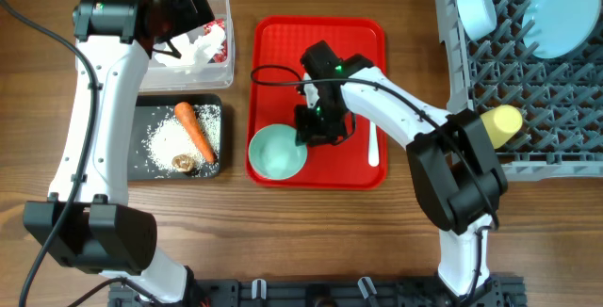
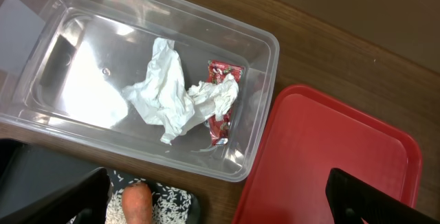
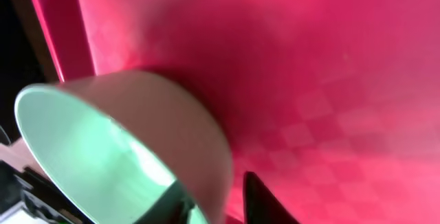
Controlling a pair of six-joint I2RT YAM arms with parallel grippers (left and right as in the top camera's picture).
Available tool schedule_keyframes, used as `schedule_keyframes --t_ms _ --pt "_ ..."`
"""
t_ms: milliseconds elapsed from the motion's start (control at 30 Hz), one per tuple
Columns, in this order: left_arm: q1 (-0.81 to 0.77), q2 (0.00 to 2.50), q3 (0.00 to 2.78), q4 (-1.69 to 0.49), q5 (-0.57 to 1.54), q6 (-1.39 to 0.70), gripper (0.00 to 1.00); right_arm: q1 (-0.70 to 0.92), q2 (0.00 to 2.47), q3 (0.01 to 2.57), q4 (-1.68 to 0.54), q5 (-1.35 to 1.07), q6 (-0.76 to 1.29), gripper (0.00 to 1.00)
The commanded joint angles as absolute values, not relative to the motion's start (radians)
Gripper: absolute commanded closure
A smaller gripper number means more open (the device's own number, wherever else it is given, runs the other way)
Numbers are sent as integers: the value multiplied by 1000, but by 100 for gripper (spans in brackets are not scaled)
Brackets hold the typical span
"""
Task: Sort waste into correct bins and load items into the dishwasher rack
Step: 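Grasp the second light-blue bowl on the red tray with the right gripper, then carry the bowl to the dish rack and lower it in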
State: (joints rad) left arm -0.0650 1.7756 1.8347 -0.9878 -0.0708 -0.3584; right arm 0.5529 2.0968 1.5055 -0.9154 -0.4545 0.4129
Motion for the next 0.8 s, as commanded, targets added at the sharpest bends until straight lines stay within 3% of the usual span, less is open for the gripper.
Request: schedule_keyframes --t_ms 0,367,767 --pt "-62 1779 1833 -985 -80 -375 0 549 2108 1503 -906 -471 420 96" --pt "-62 1779 1833 -985 -80 -375 0 481 2072 1551 -928 -430 393 96" --pt "-62 1779 1833 -985 -80 -375 0 257 1780 1685 -934 488 338 96"
